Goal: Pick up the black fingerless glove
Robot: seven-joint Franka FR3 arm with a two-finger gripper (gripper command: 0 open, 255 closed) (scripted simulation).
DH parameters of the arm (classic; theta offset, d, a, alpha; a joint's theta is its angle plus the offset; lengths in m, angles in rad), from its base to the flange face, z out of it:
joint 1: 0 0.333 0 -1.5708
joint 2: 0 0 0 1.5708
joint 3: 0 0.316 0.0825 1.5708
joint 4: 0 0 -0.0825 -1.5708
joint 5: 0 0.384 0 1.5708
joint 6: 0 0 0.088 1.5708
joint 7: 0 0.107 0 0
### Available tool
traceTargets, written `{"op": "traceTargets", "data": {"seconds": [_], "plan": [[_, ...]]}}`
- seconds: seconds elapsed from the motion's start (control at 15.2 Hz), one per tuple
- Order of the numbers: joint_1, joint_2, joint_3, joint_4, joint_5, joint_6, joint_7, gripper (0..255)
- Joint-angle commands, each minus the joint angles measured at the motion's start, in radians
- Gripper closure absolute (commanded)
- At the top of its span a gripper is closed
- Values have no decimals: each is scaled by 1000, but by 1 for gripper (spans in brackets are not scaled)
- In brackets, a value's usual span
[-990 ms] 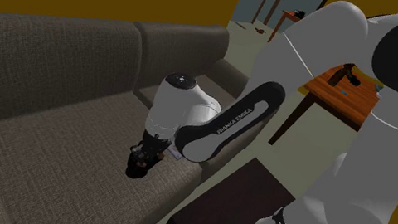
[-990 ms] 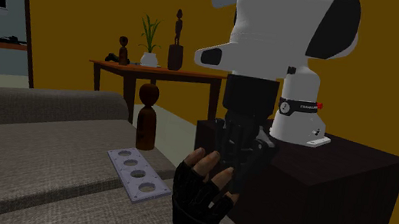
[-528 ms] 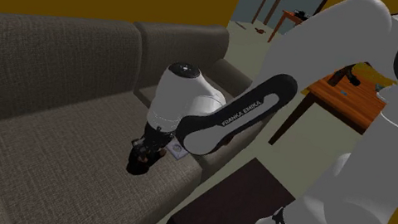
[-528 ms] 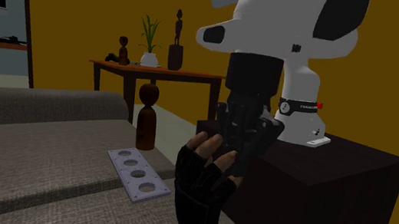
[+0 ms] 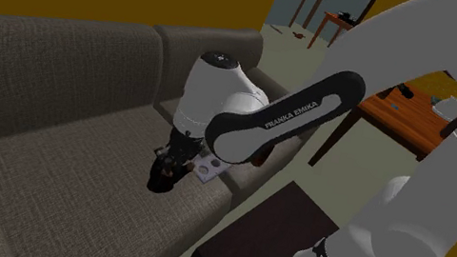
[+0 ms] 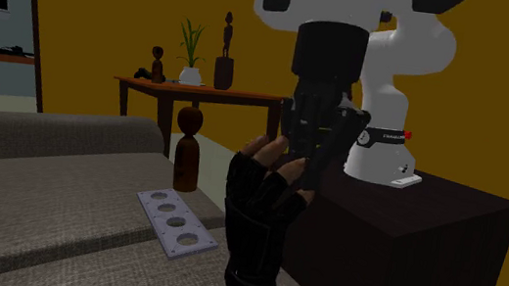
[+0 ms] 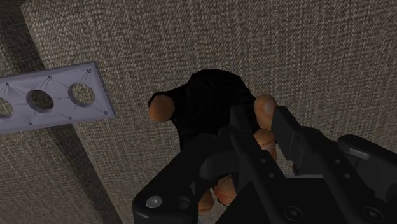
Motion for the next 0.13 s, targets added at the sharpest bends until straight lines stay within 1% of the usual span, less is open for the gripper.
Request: {"op": "traceTargets", "data": {"seconds": [0.0, 0.07], "plan": [[-1, -17, 3, -1, 13, -14, -9, 255], [-1, -17, 3, -1, 13, -14, -9, 255]]}}
